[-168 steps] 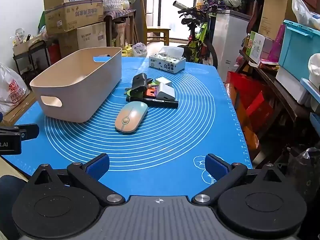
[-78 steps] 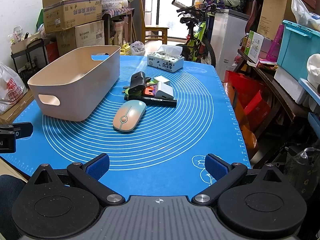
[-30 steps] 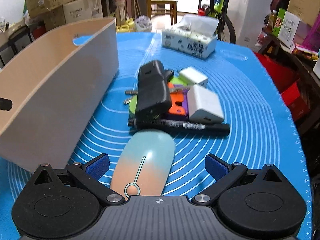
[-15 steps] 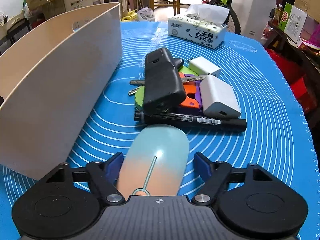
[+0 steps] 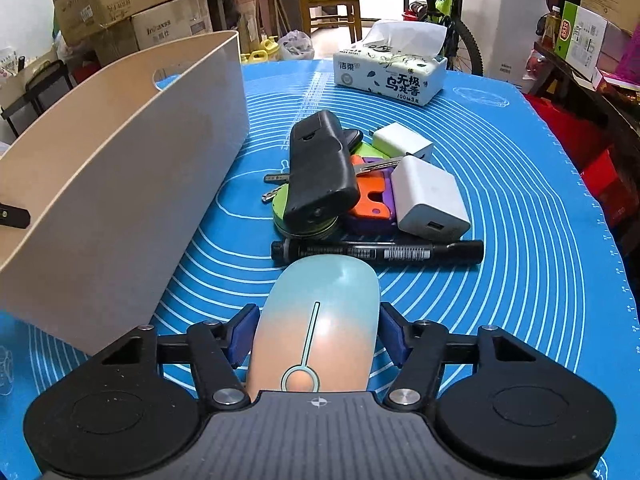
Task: Organize rigid objects
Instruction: 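Close the right gripper on the blue-peach mouse and lift it, then carry the mouse into the basket and open the right gripper, then grasp the black glasses case with the right gripper, then carry the glasses case into the basket and release it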
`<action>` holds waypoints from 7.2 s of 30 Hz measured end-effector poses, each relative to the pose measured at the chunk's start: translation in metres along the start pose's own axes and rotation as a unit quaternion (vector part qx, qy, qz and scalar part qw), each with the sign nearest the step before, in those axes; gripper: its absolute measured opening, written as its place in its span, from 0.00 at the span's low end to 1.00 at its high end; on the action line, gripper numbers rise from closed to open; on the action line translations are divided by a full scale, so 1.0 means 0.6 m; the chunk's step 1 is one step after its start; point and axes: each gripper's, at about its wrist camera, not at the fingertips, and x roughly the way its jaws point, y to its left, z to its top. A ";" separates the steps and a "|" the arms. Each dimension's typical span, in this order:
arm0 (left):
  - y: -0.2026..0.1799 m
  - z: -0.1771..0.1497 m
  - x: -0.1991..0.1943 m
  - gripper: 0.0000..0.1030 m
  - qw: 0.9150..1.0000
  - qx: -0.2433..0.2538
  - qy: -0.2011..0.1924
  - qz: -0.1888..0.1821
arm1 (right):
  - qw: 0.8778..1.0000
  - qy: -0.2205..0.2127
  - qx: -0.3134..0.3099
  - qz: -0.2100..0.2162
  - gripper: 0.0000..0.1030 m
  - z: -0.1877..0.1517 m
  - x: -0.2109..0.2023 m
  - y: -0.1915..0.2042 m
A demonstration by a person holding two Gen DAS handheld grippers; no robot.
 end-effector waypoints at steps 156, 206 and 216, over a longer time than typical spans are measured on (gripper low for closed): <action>0.010 0.007 0.000 0.06 1.000 -0.003 -0.001 -0.007 | 0.988 -0.109 -0.108 0.017 0.51 0.201 0.005 0.017; 0.008 0.005 0.000 0.07 1.000 0.002 -0.005 -0.003 | 0.977 0.106 -0.180 0.041 0.58 0.233 0.129 0.334; 0.009 0.006 0.002 0.07 1.000 0.001 -0.004 -0.003 | 0.984 0.052 -0.159 0.068 0.78 0.242 0.077 0.301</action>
